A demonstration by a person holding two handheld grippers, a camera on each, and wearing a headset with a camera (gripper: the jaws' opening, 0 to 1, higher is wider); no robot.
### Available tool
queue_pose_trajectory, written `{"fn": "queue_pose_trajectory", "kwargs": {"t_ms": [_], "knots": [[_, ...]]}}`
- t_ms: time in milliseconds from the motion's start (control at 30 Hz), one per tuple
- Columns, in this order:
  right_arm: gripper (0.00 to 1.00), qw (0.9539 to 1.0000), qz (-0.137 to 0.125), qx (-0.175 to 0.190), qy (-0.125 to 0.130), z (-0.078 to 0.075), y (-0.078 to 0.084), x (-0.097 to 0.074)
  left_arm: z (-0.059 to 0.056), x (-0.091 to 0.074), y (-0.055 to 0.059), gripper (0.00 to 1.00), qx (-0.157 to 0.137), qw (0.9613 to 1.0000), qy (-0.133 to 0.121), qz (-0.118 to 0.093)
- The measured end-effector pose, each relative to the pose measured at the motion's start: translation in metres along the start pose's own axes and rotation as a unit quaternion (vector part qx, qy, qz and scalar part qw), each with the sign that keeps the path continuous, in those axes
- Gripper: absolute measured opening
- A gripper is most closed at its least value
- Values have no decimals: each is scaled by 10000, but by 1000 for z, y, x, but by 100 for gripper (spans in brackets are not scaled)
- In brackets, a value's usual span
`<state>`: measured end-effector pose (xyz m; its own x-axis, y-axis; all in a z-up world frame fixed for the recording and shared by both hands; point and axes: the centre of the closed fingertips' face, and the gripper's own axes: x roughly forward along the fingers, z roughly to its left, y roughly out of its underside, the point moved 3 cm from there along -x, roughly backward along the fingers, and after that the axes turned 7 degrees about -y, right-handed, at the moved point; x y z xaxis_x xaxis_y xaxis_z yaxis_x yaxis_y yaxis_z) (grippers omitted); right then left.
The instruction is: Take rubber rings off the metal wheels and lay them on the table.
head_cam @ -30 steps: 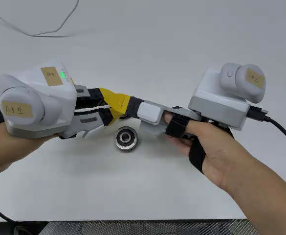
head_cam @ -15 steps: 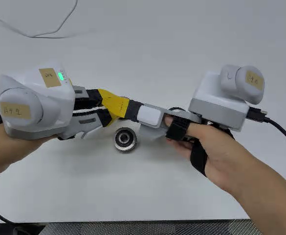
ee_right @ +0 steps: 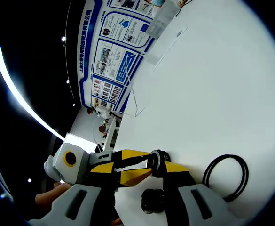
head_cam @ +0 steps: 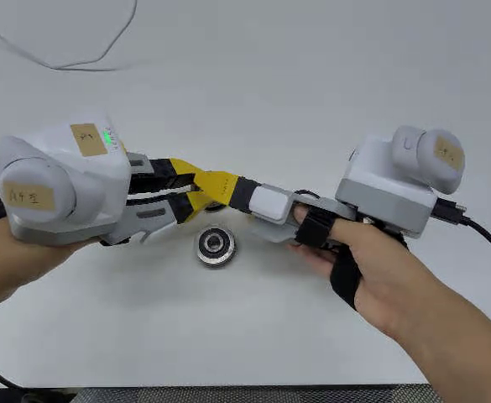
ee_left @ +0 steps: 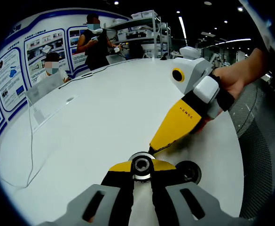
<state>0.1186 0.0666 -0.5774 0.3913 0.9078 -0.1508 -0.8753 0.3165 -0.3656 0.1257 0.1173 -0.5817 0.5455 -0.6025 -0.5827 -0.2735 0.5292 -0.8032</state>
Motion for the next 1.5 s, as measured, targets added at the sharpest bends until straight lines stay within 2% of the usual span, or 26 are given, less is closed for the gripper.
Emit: {"fn": "queue_pose_trajectory", "kwargs": {"t_ms": [200, 333, 467, 633, 833, 933, 1033, 1200, 1333, 1467, 1500], "knots": [[34, 9999, -24, 30, 151, -7, -2, 1, 0, 0, 0, 13, 3, 10000, -6, 3], [21, 9993, 52, -49, 376, -13, -1, -1, 0, 0, 0, 13, 6, 10000, -1, 0], [13, 9985, 75, -48, 536, -18, 0, -2, 0, 0, 0, 13, 15, 10000, 1, 0], [7, 9974, 148, -101, 703, -19, 0, -2, 0, 0, 0, 13, 25, 10000, 0, -11], [5, 9963, 219, -146, 823, -18, 0, -1, 1, -1, 0, 13, 24, 10000, -14, -31], [4, 9946, 309, -387, 909, -17, -1, -1, 1, -1, 0, 13, 23, 10000, -25, -38], [3, 9936, 364, -467, 964, -15, -2, -1, 1, -1, 0, 13, 42, 10000, -31, -36], [2, 9928, 392, -266, 1103, -17, -3, -1, 1, -1, 0, 13, 44, 10000, -34, -34], [1, 9922, 378, 36, 1183, -17, -2, -1, 1, -1, 0, 13, -1, 10000, -74, 50], [0, 9929, 302, 457, 1053, -16, -3, 0, 1, -1, 0, 13, -50, 9999, -104, 52], [0, 9927, 301, 436, 1079, -20, -5, -1, 1, -1, 0, 13, -50, 9999, -108, 49]]}}
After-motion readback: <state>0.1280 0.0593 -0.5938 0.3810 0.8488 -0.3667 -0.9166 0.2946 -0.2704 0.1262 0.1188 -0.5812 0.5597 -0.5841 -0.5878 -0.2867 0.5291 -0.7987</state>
